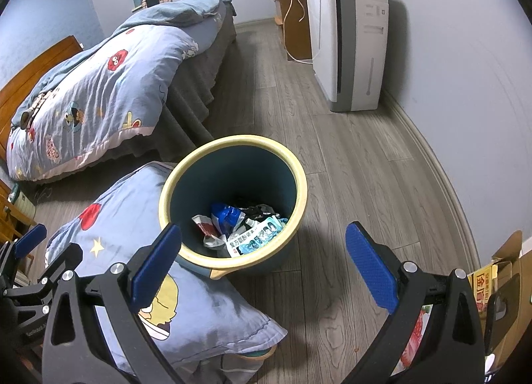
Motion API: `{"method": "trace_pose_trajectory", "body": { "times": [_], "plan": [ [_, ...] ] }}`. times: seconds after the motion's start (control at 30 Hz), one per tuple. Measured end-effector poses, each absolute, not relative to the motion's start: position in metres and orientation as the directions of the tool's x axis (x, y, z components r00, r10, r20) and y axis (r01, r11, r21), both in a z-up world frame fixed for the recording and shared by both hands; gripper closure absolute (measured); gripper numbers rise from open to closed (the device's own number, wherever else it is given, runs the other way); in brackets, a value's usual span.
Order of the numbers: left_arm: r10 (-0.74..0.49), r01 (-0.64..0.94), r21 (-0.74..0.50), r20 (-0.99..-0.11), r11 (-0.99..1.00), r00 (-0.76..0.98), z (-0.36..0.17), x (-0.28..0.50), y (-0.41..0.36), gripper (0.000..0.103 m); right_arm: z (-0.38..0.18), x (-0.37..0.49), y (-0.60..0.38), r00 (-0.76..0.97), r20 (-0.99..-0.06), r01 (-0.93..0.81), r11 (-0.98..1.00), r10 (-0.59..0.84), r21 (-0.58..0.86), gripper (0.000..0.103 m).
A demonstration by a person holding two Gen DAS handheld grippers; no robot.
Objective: Collect trash
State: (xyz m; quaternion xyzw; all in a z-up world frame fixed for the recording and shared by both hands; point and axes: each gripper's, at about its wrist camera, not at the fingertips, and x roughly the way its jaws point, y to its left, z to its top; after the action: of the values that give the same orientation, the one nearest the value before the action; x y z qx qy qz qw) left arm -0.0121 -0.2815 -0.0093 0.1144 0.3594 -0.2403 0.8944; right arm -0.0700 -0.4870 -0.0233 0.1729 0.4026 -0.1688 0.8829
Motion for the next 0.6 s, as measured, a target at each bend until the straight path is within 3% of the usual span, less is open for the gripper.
{"method": "trace_pose_trajectory", "body": {
  "times": [0.6],
  "plan": [
    [-0.346, 0.51, 0.032, -0.698, 0.859, 0.627, -0.0094, -0.0116, -0.2823, 0.005, -0.0223, -0.0706, -0.4839, 0.617, -0.771, 0.438, 0.883, -0.16, 0.168, 0.006]
  ]
}}
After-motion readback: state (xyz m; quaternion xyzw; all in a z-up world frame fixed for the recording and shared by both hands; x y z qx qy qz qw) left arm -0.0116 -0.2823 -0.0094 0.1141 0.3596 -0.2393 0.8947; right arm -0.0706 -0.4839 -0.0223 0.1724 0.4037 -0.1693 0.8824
